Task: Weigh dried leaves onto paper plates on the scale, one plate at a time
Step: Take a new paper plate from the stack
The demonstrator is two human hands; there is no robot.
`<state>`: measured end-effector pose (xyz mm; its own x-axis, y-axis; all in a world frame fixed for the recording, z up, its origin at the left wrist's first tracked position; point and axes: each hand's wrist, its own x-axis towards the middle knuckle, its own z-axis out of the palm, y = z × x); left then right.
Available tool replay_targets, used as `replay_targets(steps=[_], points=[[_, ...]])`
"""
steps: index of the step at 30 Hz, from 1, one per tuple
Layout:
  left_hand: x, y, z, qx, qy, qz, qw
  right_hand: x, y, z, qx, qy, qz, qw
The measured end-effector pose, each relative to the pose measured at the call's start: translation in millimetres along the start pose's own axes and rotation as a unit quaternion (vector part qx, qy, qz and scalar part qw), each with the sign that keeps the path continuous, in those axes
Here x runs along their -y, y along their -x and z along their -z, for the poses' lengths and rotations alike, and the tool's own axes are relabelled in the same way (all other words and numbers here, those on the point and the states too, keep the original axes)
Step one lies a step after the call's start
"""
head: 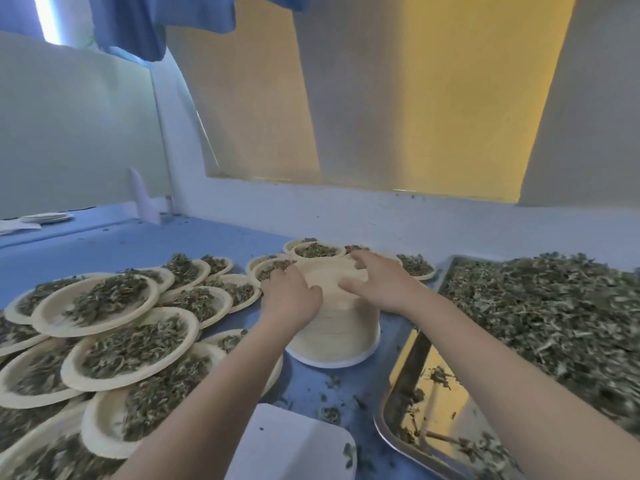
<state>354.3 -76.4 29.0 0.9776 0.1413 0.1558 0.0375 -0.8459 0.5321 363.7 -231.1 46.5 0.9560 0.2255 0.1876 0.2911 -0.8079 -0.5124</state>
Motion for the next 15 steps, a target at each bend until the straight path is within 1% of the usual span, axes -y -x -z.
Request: replay_targets(steps=[3, 8, 10, 13, 15], points=[[4, -10, -7, -0.012, -0.006, 0.005, 1.0, -13, -8, -12, -0.007, 0.007, -0.02, 1.0], [12, -21, -13, -0.012, 0.055, 0.022, 0.998, -23, -19, -23, -0.037, 0.004, -0.037, 0.999], [14, -24, -13, -0.007, 0.061, 0.017, 0.998, -25, -22, -24, -0.048, 0.003, -0.051, 0.998], [14, -25, -12, -0.01, 0.035, 0.001, 0.999, -25, -25, -24, -0.026, 0.004, -0.085, 0.996], [12, -24, -9, -0.017, 0.004, -0.007, 1.0, -23, -26, -23, -0.013, 0.012, -0.092, 0.996]])
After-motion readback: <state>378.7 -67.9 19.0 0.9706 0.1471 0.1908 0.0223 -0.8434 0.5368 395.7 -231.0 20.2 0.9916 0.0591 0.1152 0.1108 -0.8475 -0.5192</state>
